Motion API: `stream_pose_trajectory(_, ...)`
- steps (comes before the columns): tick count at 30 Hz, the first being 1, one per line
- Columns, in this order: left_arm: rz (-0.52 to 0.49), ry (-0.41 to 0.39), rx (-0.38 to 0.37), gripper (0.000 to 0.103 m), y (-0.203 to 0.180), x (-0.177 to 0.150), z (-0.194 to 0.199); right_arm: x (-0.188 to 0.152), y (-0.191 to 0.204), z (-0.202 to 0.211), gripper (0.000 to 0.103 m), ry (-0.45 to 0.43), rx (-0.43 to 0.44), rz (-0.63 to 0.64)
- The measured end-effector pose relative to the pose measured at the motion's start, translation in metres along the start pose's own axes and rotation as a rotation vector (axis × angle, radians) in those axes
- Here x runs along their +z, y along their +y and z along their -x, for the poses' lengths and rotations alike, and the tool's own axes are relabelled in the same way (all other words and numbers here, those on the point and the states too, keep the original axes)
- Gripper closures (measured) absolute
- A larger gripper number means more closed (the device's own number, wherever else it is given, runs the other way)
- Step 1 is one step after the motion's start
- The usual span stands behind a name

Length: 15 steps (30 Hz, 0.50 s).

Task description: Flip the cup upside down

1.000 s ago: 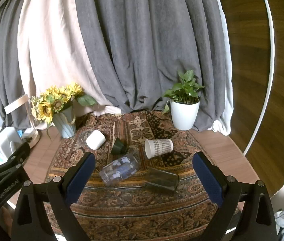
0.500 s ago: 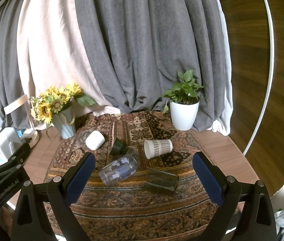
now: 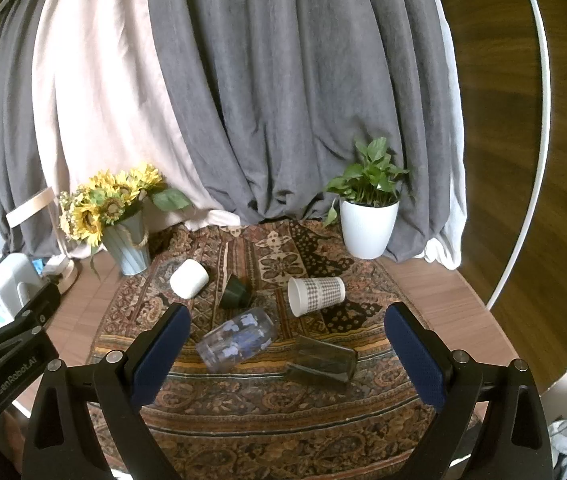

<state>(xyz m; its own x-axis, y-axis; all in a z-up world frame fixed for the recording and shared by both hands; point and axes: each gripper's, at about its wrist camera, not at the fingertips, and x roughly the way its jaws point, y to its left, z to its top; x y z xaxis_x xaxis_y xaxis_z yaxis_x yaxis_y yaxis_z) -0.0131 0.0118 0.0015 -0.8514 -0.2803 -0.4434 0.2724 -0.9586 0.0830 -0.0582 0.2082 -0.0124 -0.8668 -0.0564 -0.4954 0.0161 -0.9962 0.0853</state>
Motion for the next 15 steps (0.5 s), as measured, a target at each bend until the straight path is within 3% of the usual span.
stream_pose_trajectory(8,-0.01,0.013,0.04,0.0,-0.003,0.006,-0.014,0.004,-0.003,-0.011,0.005,0.011,-0.003,-0.007)
stream_pose_trajectory(15,-0.029,0.065,-0.04,0.0,-0.014,0.022,-0.046,0.01,-0.012,-0.036,0.005,0.049,-0.007,-0.095)
